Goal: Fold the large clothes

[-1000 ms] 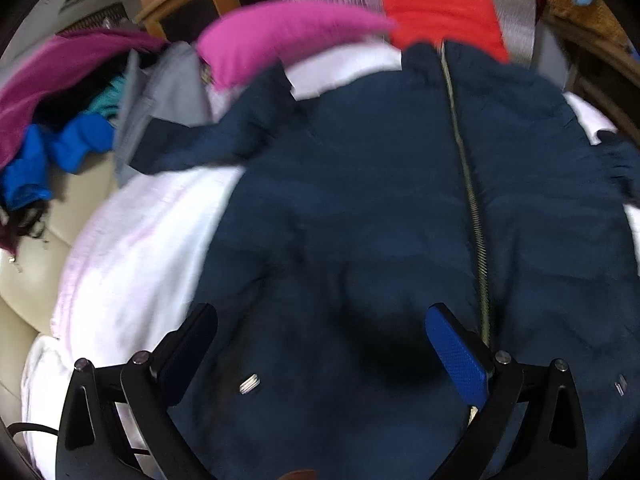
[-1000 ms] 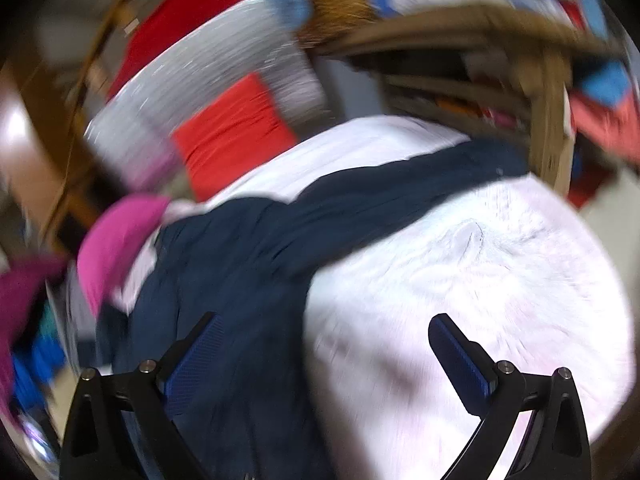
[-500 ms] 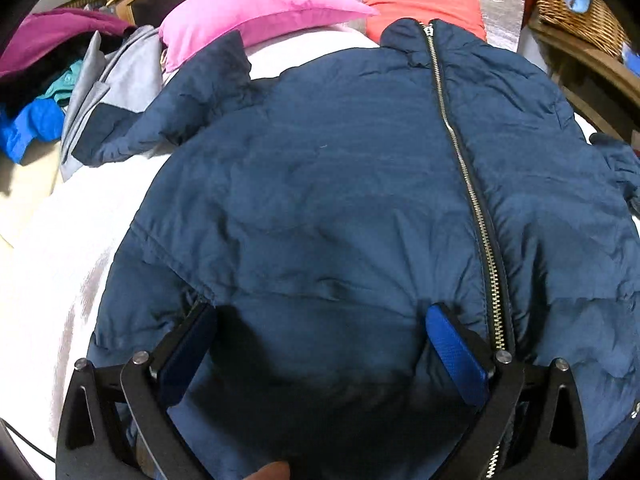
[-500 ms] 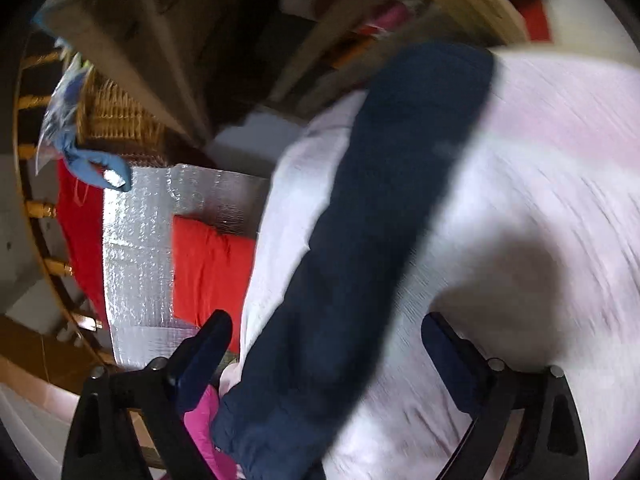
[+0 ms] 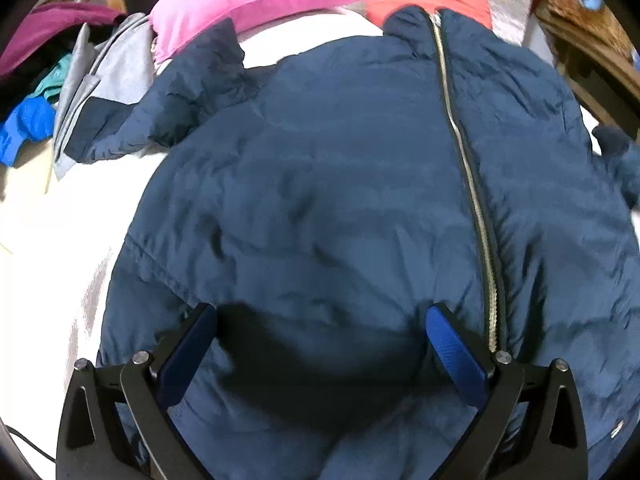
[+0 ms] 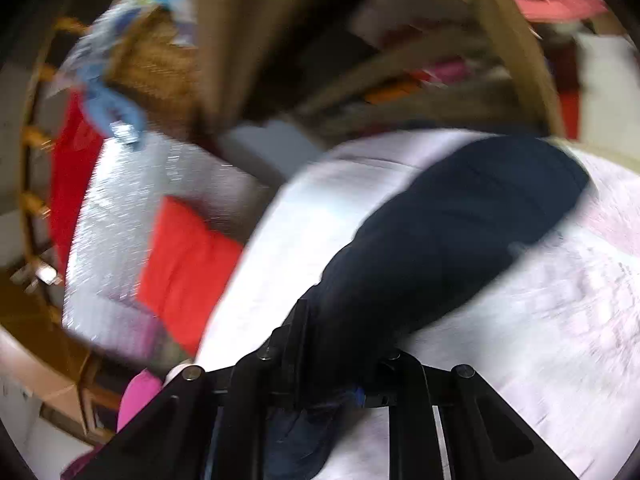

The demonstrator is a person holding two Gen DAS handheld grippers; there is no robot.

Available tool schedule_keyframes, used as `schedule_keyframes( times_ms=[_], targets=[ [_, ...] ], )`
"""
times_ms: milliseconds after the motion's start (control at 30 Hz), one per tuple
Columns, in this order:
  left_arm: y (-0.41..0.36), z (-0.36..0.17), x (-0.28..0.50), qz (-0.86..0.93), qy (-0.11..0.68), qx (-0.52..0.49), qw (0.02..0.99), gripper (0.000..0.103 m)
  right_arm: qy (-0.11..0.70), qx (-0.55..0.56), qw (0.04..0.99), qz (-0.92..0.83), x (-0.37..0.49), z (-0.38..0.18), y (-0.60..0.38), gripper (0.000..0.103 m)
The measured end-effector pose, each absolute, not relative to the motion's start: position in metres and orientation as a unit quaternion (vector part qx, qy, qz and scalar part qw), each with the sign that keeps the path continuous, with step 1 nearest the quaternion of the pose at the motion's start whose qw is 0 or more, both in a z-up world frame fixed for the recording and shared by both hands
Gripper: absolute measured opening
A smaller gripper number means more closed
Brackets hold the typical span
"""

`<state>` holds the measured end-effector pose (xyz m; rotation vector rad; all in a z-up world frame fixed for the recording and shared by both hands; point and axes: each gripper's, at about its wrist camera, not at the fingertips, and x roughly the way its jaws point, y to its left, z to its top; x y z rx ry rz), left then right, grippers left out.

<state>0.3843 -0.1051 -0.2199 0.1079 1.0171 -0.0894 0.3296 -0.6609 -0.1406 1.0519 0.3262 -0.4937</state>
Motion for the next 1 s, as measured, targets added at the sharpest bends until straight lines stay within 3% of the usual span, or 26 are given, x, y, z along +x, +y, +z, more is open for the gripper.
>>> schedule_keyframes(
  times_ms=[200,367,500,600,667,700,733,867,1000],
  targets=[
    [-0.09,-0.191,0.388,-0.007,0.432,0.011,0.902,0.103,0.137,0.43,0.882,-0.134,0.36,-0.084,-0.579,0.019],
    [-0.069,-0.178,0.399,0.04,0.398,-0.012,0.916,0.103,0.168,0.317,0.933,0.008,0.38,-0.05,-0.457,0.019],
    [-0.05,-0.173,0.4,0.062,0.388,-0.025,0.919,0.103,0.231,0.263,0.932,0.089,0.406,-0.068,-0.376,0.019],
    [-0.036,-0.169,0.396,0.081,0.382,-0.031,0.92,0.103,0.322,0.252,0.905,0.122,0.427,-0.106,-0.322,0.023],
    [-0.026,-0.169,0.397,0.087,0.385,-0.042,0.918,0.103,0.381,0.243,0.883,0.124,0.443,-0.13,-0.304,0.036],
    [-0.023,-0.17,0.399,0.087,0.387,-0.046,0.917,0.103,0.399,0.246,0.874,0.128,0.445,-0.137,-0.299,0.064],
    [-0.02,-0.171,0.402,0.085,0.389,-0.051,0.916,0.103,0.422,0.255,0.859,0.136,0.446,-0.148,-0.294,0.079],
    [-0.02,-0.167,0.405,0.058,0.385,-0.059,0.919,0.103,0.426,0.266,0.853,0.143,0.425,-0.147,-0.296,0.079],
    [-0.036,-0.165,0.398,0.018,0.38,-0.065,0.922,0.103,0.371,0.304,0.864,0.152,0.388,-0.119,-0.34,0.079]
  ],
)
